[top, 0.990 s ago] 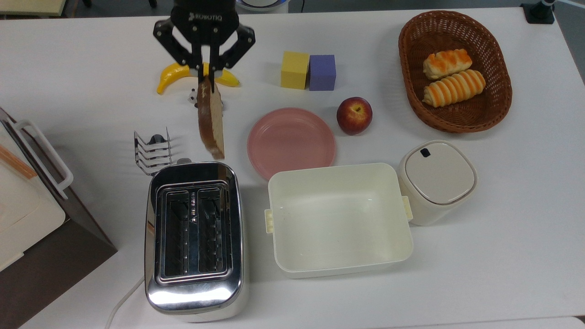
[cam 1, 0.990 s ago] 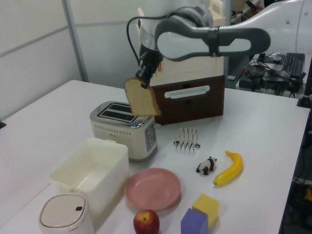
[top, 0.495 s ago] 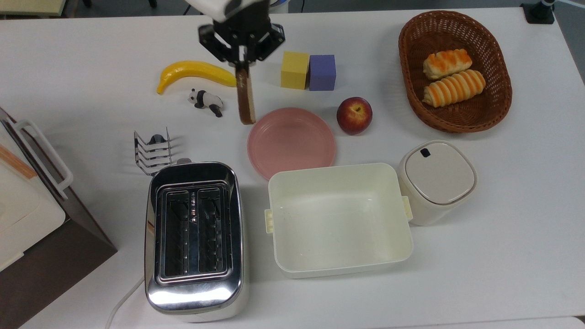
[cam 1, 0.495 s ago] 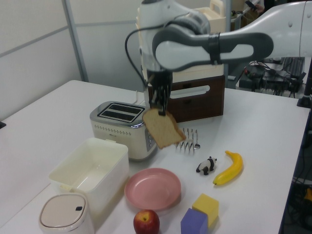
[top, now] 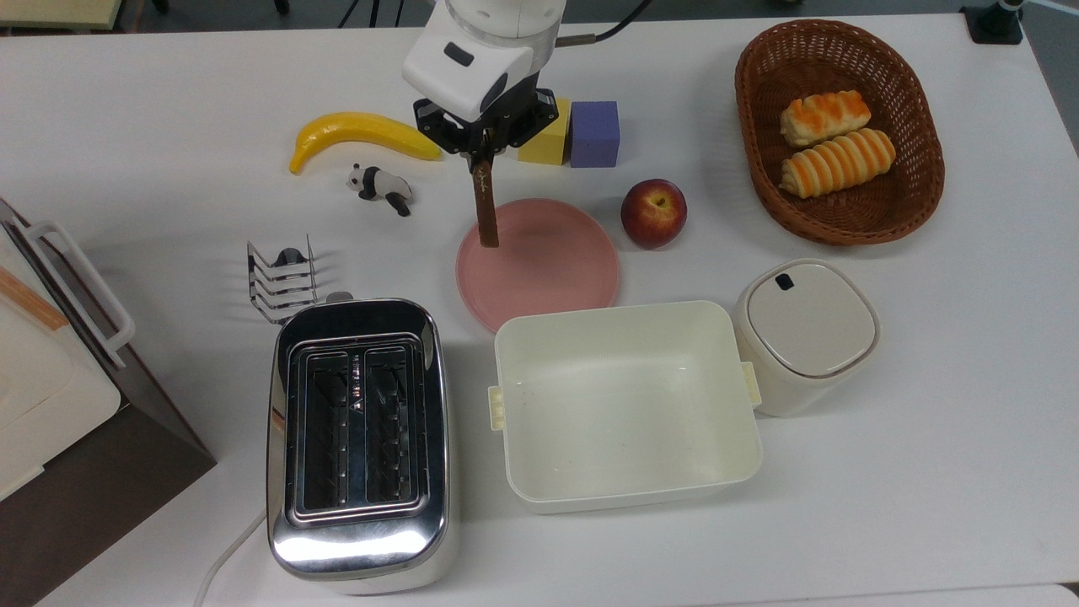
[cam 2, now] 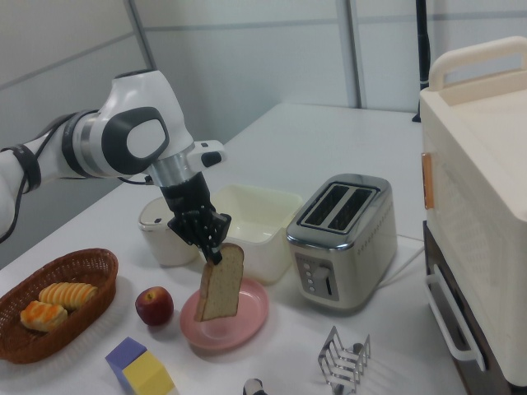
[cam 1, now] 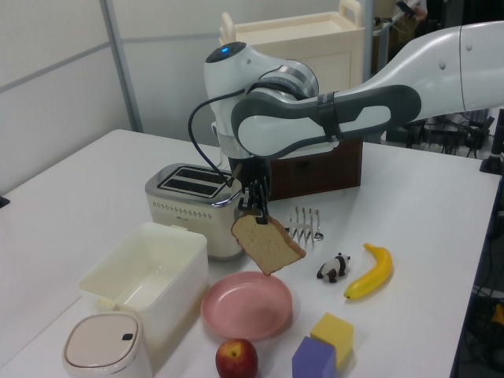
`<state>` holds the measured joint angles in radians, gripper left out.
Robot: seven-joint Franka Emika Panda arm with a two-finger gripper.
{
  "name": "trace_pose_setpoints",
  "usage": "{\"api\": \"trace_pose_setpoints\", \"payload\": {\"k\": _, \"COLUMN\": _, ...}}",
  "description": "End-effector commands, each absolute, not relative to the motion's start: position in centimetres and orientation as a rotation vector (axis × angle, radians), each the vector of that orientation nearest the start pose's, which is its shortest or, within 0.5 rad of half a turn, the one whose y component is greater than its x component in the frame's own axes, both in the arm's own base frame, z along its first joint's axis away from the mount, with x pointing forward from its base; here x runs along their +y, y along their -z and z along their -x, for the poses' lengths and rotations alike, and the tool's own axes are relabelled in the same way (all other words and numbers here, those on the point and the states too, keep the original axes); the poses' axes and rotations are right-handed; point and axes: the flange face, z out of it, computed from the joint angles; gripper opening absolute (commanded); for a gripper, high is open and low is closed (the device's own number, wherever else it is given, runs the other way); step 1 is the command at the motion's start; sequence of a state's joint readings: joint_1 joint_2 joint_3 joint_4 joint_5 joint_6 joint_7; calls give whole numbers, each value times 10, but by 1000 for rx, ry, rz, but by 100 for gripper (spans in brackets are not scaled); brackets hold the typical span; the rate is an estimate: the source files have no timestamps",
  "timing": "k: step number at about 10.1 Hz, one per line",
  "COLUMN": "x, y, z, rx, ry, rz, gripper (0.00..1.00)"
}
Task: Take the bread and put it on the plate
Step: 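Carry the toast over the pink plate and lower it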
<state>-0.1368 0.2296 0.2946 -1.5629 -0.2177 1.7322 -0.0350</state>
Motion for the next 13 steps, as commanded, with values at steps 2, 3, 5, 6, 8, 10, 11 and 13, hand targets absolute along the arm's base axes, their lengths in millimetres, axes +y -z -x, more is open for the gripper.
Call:
{"api": "trace_pose_setpoints", "payload": {"k": 2, "x": 62, "y": -493, "z": -622, "rx": -420, "ry": -114, "rz": 3306, "gripper": 0}}
{"api": "trace_pose_setpoints", "payload": {"k": 3, "x": 66, "y": -486, "z": -624, "rx": -442, "ry": -123, "rz": 3312, "gripper": 0}}
{"api": "trace_pose_setpoints", "payload": {"k": 5, "x": 69, "y": -479, "z": -629, "rx": -469, "ry": -102, "rz": 3320, "gripper": 0}}
{"api": "trace_pose_setpoints", "payload": {"k": 6, "x": 72, "y": -480, "z": -630, "rx": -477, "ry": -75, "rz": 3317, "gripper": 0}}
{"api": "trace_pose_setpoints", "payload": {"k": 8, "x": 80, "y": -479, "z": -630, "rx": -505, "ry": -69, "rz": 3314, "gripper": 0}}
{"api": "trace_pose_setpoints", "payload": {"k": 10, "x": 87, "y": -468, "z": -629, "rx": -545, "ry": -96, "rz": 3328, "gripper": 0}}
{"api": "trace_pose_setpoints", "payload": {"k": 11, "x": 87, "y": -468, "z": -630, "rx": -549, "ry": -85, "rz": 3330, "gripper": 0}}
{"api": "trace_pose_setpoints", "payload": {"k": 13, "x": 95, "y": -468, "z": -629, "rx": -574, "ry": -73, "rz": 3330, "gripper": 0}}
